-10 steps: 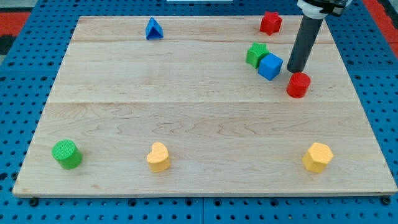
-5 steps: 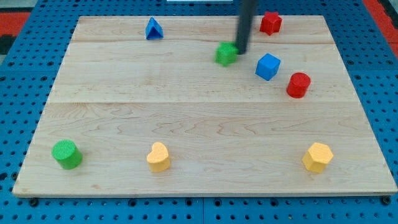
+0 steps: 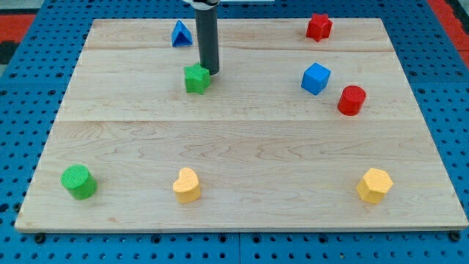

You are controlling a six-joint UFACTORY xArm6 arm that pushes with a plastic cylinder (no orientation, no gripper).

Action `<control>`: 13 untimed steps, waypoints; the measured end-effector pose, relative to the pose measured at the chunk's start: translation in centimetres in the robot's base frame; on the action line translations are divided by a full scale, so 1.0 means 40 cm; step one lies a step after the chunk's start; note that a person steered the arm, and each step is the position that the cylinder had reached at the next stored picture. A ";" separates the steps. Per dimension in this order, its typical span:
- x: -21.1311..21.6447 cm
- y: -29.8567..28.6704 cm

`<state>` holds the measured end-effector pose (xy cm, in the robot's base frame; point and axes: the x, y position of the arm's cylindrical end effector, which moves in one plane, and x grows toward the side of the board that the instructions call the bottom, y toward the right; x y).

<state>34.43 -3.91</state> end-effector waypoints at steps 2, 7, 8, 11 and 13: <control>0.035 -0.201; -0.030 -0.287; -0.030 -0.276; -0.030 -0.238; -0.030 -0.181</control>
<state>33.24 -11.14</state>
